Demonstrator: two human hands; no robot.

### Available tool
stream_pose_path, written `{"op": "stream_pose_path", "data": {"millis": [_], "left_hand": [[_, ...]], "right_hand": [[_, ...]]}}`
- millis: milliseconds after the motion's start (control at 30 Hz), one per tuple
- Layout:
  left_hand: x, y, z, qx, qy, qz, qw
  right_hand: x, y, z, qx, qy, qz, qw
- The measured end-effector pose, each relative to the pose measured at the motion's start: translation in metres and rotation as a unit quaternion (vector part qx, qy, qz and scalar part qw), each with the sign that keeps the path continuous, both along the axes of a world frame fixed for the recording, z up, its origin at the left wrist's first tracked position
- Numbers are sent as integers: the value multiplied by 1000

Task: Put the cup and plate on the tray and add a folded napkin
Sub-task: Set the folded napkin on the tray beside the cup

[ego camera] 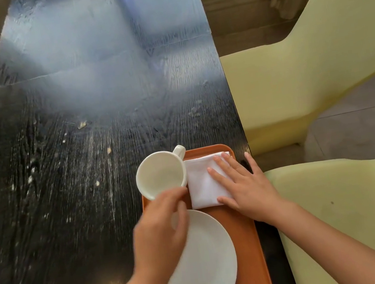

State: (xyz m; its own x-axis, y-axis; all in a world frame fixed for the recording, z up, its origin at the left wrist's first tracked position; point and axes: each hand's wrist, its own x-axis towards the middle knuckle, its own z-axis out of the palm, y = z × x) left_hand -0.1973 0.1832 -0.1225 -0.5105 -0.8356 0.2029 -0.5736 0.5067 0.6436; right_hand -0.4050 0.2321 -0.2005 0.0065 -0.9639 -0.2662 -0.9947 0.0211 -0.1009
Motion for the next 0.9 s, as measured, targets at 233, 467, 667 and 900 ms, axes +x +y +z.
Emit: {"op": "stream_pose_path", "data": {"millis": [233, 467, 667, 900], "left_hand": [[21, -107, -2, 210, -122, 117, 963], [18, -118, -17, 263, -107, 43, 958], [40, -93, -24, 311, -40, 83, 946], [46, -72, -34, 349, 43, 113, 929]], "right_hand": [[20, -21, 20, -41, -17, 52, 998], [25, -27, 11, 9, -52, 48, 997], [22, -26, 11, 19, -47, 56, 997], [21, -31, 10, 27, -46, 54, 997]]}}
